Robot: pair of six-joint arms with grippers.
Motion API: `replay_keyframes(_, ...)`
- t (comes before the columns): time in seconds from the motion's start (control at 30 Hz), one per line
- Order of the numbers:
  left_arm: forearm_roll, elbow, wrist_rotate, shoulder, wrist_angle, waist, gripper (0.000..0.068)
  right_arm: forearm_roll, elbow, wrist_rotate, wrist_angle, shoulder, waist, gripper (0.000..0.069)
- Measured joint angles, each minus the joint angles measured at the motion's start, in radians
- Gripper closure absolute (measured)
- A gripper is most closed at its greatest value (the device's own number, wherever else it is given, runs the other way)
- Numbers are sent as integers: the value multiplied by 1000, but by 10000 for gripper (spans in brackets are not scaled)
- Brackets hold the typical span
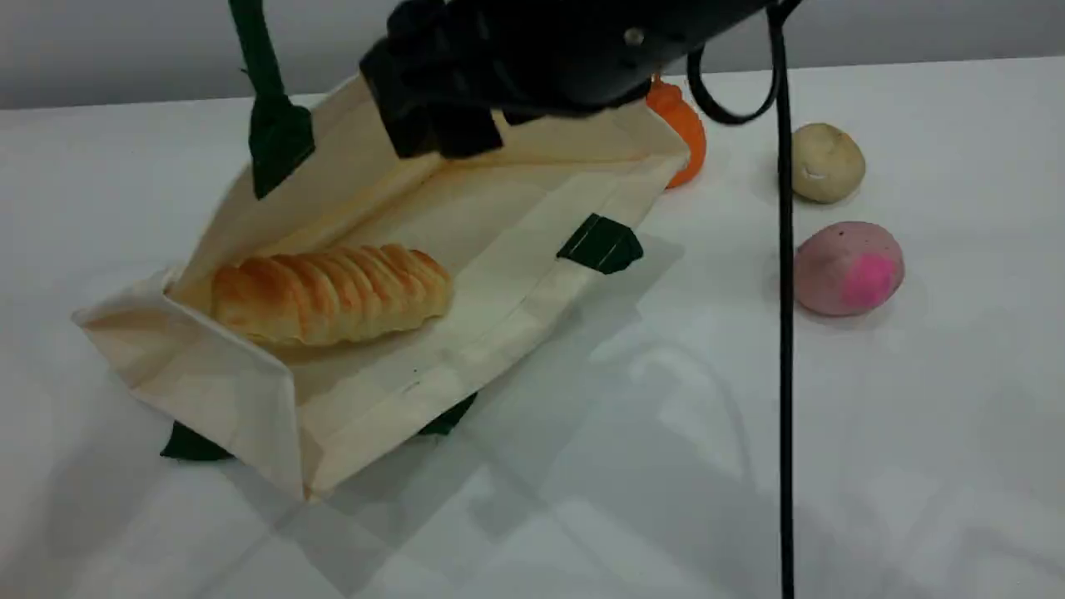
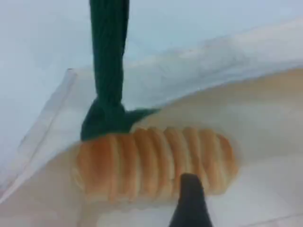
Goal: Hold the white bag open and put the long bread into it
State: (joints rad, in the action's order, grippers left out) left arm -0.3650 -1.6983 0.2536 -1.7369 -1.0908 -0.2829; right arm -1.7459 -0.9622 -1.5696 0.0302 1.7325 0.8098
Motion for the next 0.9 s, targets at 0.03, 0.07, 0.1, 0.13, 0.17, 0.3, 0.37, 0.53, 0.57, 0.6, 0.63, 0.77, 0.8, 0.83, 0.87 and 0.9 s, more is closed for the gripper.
replay_keyframes(0.03,0,4,0,-1,1,0,606,2,0,0,2,0,-9,217)
replay_keyframes(0.07,1,12,0,-2,8,0,606,2,1,0,4,0,-18,225)
replay_keyframes(0.1,2,22,0,-2,16,0,606,2,2,0,6,0,-29,232)
replay_keyframes(0.13,2,34,0,-2,28,0,606,2,3,0,10,0,-38,237)
replay_keyframes(0.17,2,47,3,-2,44,0,606,2,5,0,23,0,-48,240)
replay_keyframes(0.3,16,128,4,-2,113,0,606,2,33,0,49,-7,-100,243)
replay_keyframes(0.37,30,176,4,-2,161,0,606,2,53,-1,59,-23,-124,243)
replay_keyframes(0.53,-5,265,14,-2,233,0,606,2,88,-1,33,-83,-148,243)
replay_keyframes(0.57,-17,271,33,-1,226,0,606,2,88,-1,24,-93,-150,243)
replay_keyframes(0.6,-37,271,50,3,216,0,606,2,88,-1,14,-103,-152,243)
replay_keyframes(0.63,-56,271,69,8,210,0,606,1,88,-1,-3,-109,-152,243)
replay_keyframes(0.77,-130,270,135,5,192,0,606,-1,88,0,-51,-112,-152,244)
replay_keyframes(0.8,-139,270,150,1,182,0,606,-1,88,0,-56,-113,-152,244)
replay_keyframes(0.83,-142,270,159,0,181,0,606,-1,88,0,-56,-118,-152,244)
replay_keyframes(0.87,-142,270,160,-3,184,0,606,-1,88,0,-56,-123,-152,244)
replay_keyframes(0.9,-142,270,160,-4,190,0,606,-1,88,0,-59,-131,-152,244)
